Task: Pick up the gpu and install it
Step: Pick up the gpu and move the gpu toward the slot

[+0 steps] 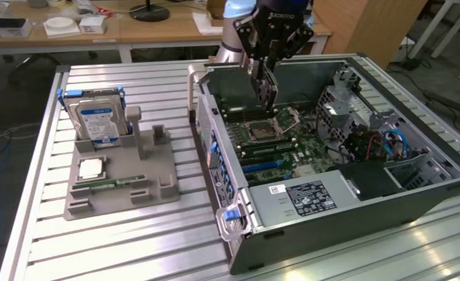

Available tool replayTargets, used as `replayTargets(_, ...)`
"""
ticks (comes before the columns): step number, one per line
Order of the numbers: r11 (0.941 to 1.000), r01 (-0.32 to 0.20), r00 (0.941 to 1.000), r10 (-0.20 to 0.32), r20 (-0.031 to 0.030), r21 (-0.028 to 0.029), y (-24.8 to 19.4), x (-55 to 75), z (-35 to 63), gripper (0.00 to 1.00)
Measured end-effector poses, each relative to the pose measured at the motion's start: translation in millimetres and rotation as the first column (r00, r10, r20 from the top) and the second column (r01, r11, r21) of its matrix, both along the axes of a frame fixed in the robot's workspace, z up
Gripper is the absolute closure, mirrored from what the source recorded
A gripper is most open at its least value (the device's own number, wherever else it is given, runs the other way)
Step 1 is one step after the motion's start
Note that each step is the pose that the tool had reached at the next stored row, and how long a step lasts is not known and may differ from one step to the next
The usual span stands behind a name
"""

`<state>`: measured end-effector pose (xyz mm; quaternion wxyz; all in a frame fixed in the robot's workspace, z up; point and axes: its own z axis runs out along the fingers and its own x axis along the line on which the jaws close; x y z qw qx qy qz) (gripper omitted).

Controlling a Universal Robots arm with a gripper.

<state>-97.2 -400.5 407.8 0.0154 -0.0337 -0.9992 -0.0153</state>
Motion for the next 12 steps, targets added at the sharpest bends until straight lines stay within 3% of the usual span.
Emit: replayTargets(12, 0.9999, -0.011, 0.9999, 0.011, 0.0000, 0.0039, 0.0, 24.6, -0.4, 0.74)
